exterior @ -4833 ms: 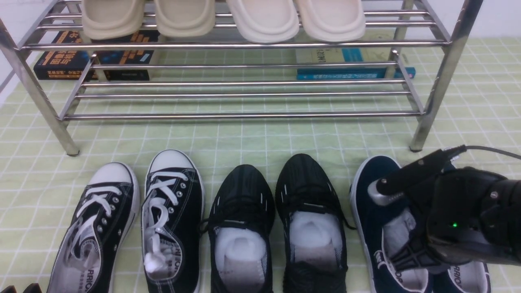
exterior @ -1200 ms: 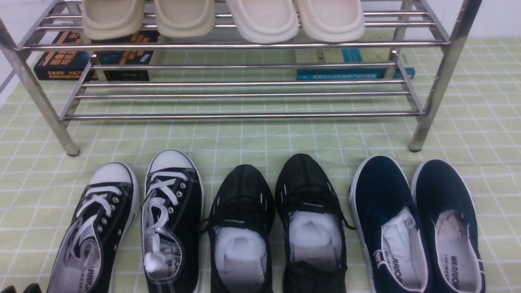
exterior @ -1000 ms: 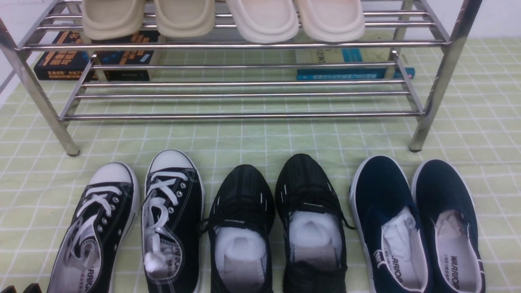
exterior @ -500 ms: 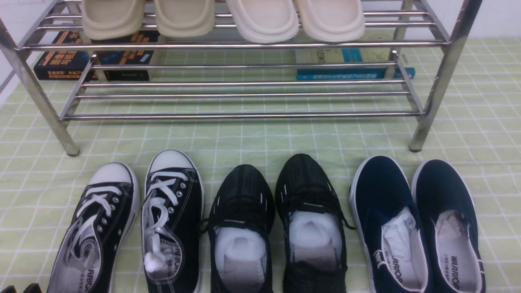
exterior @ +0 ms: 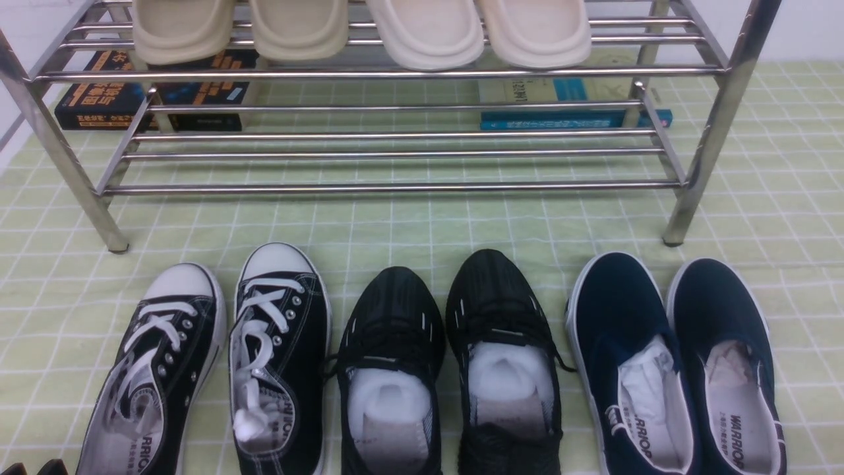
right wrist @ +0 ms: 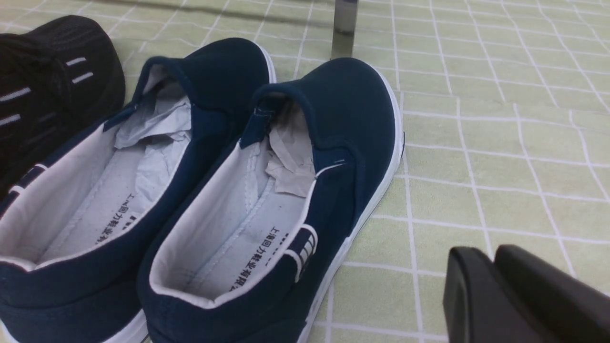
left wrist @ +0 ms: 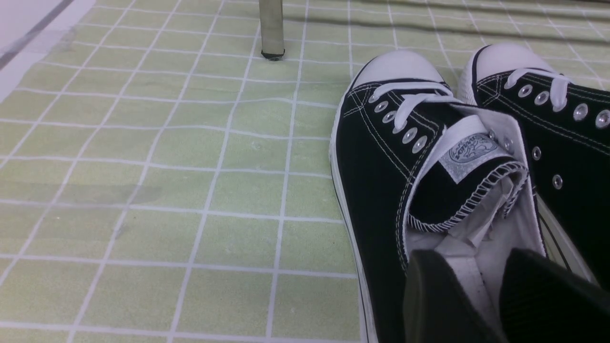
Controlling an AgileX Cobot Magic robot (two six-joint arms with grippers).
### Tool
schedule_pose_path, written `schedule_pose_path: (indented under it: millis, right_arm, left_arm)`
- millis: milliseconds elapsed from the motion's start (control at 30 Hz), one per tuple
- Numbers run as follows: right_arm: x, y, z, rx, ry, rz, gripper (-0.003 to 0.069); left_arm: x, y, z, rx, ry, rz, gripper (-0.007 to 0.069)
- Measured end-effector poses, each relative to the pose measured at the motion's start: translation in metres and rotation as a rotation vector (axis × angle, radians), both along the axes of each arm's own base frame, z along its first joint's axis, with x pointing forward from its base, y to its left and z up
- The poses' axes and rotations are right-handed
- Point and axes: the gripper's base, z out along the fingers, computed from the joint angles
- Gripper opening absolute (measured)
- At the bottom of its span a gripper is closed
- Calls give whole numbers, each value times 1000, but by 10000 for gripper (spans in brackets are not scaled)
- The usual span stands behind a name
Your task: Take the shoes off the shelf with your hand from the green coffee tablecloth.
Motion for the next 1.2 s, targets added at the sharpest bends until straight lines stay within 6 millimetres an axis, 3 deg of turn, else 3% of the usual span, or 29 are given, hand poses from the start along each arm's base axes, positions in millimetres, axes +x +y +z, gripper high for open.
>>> schedule_pose_path:
  millis: [1200]
  right_arm:
    - [0, 0, 0, 0, 1, 0, 124]
  left_arm:
    - [0, 0, 0, 0, 0, 0, 242]
